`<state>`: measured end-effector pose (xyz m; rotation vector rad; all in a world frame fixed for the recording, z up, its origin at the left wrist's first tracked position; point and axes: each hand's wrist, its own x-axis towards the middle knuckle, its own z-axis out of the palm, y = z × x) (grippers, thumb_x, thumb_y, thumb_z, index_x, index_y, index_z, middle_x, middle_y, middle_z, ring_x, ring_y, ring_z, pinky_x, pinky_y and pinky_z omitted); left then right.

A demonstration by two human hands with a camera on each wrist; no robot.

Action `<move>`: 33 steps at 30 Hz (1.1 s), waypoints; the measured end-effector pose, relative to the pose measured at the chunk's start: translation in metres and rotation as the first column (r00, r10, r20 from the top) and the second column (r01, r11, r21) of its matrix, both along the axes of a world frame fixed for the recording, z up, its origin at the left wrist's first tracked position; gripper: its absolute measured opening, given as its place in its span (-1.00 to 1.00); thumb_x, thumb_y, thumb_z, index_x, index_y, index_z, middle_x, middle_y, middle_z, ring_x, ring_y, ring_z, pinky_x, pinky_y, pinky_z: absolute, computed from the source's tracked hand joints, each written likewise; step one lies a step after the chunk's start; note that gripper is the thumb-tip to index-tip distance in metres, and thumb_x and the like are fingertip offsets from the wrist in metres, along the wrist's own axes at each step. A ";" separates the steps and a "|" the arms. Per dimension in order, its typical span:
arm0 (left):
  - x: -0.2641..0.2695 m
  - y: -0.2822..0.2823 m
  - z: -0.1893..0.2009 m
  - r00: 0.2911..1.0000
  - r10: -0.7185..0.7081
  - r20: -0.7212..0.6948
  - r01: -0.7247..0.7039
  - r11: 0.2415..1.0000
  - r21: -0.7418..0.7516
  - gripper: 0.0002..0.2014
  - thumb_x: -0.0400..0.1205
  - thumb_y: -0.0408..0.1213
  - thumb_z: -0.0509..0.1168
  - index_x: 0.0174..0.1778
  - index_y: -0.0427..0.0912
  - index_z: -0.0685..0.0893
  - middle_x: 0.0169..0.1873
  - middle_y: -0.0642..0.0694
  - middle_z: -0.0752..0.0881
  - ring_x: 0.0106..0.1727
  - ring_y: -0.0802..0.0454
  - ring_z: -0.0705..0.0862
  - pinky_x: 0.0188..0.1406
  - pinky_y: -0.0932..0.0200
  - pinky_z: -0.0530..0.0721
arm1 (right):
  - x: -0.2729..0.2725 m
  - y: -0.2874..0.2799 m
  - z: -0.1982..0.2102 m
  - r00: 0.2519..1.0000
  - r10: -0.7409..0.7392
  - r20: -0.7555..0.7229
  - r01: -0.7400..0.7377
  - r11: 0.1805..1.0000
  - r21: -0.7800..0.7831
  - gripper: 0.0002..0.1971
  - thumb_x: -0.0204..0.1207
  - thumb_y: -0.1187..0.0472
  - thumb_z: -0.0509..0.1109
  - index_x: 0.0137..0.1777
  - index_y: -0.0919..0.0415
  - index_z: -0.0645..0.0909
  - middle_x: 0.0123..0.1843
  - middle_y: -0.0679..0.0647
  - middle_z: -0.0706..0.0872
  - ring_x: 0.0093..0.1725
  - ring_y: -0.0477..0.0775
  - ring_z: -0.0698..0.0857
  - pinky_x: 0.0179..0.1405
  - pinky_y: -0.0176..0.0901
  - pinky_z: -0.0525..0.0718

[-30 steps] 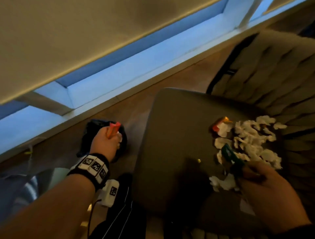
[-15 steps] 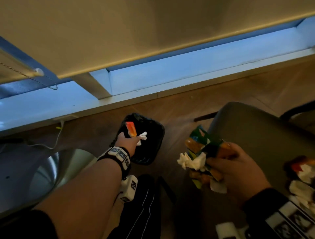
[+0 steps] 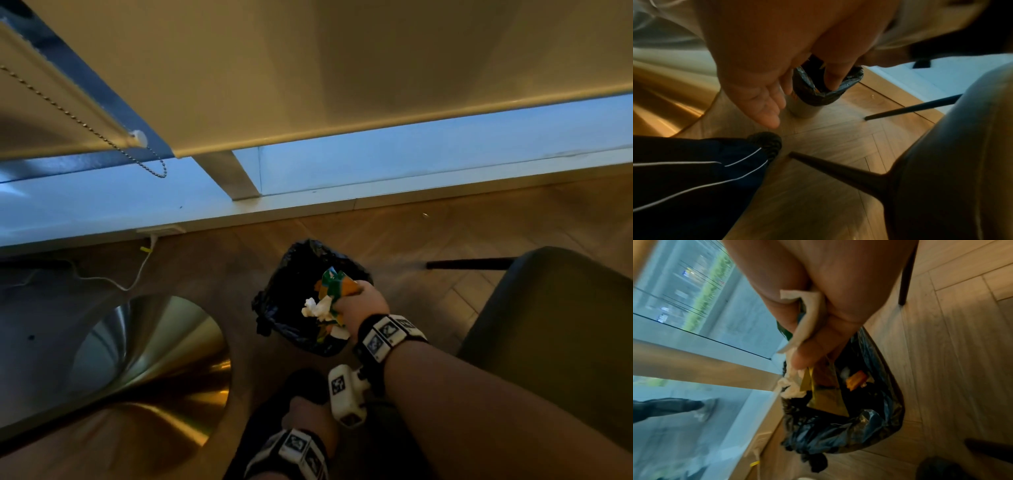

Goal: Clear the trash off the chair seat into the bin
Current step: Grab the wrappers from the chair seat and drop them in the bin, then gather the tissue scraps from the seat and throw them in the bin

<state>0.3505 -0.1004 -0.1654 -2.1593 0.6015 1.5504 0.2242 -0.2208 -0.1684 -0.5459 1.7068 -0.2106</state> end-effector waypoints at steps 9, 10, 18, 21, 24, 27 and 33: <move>0.023 -0.026 -0.010 0.976 0.217 0.035 -0.198 0.938 -0.284 -0.60 0.63 -0.17 0.30 0.39 -0.16 0.54 0.12 -0.15 0.66 -0.09 -0.02 0.56 -0.06 0.14 0.50 | 0.026 -0.020 -0.049 0.950 -0.297 0.096 0.286 0.951 0.118 -0.21 0.43 0.16 0.52 0.61 -0.12 0.23 0.60 0.11 0.38 0.42 0.35 0.51 0.18 0.32 0.70; 0.021 -0.028 -0.008 0.976 0.217 0.023 -0.200 0.933 -0.299 -0.62 0.63 -0.15 0.30 0.37 -0.15 0.56 0.16 -0.15 0.68 -0.07 -0.03 0.59 -0.03 0.13 0.52 | 0.021 -0.020 -0.042 0.932 -0.337 0.137 0.317 0.937 0.146 -0.24 0.46 0.22 0.49 0.60 -0.15 0.24 0.61 0.10 0.34 0.43 0.37 0.49 0.10 0.35 0.74; -0.022 -0.060 0.038 0.991 -0.093 -0.099 0.035 0.877 -0.479 -0.87 0.67 -0.15 0.27 0.08 0.05 0.68 -0.09 -0.03 0.73 -0.09 -0.04 0.71 -0.17 0.04 0.65 | -0.062 0.034 0.072 0.823 -0.412 0.392 0.425 0.904 0.057 -0.71 0.55 0.25 0.37 0.27 0.11 0.56 0.07 0.10 0.68 -0.02 0.09 0.70 -0.15 0.10 0.75; -0.064 -0.075 0.076 0.966 -0.179 -0.186 0.048 0.834 -0.550 -0.88 0.66 -0.17 0.28 -0.15 0.10 0.68 -0.12 -0.07 0.78 -0.08 -0.09 0.74 0.03 -0.12 0.72 | -0.129 0.075 0.141 0.836 -0.371 0.405 0.442 0.892 -0.096 -0.86 0.53 0.24 0.41 0.06 0.07 0.66 -0.03 0.10 0.72 -0.03 0.06 0.70 -0.21 0.02 0.69; -0.119 -0.083 0.114 0.954 -0.224 -0.199 0.040 0.752 -0.658 -0.90 0.64 -0.14 0.27 -0.16 0.10 0.67 -0.15 -0.04 0.79 -0.06 -0.08 0.75 0.07 -0.13 0.72 | -0.214 0.136 0.179 0.940 -0.325 0.105 0.342 0.890 -0.301 -0.82 0.49 0.21 0.47 0.07 0.02 0.66 -0.13 -0.03 0.73 -0.25 -0.22 0.69 -0.33 -0.26 0.65; -0.184 -0.068 0.145 0.898 -0.361 -0.250 0.084 0.700 -0.709 -0.96 0.62 -0.06 0.29 -0.07 0.20 0.63 -0.11 0.02 0.75 -0.10 -0.03 0.73 -0.10 -0.06 0.71 | -0.301 0.203 0.192 0.885 -0.255 -0.390 0.159 0.952 -0.263 -0.69 0.46 0.05 0.47 0.21 -0.07 0.61 0.10 0.05 0.70 -0.08 -0.14 0.71 -0.15 -0.17 0.67; -0.304 0.001 0.144 0.471 -0.870 -0.147 0.473 0.390 -0.790 -0.35 0.50 -0.02 0.46 0.50 0.24 0.37 0.42 0.04 0.46 0.38 0.08 0.52 0.37 0.06 0.55 | -0.414 0.315 0.178 0.692 -0.343 -0.635 0.427 0.904 -0.024 -0.14 0.27 -0.21 0.53 0.56 -0.16 0.27 0.62 0.23 0.22 0.40 0.38 0.51 0.31 0.16 0.58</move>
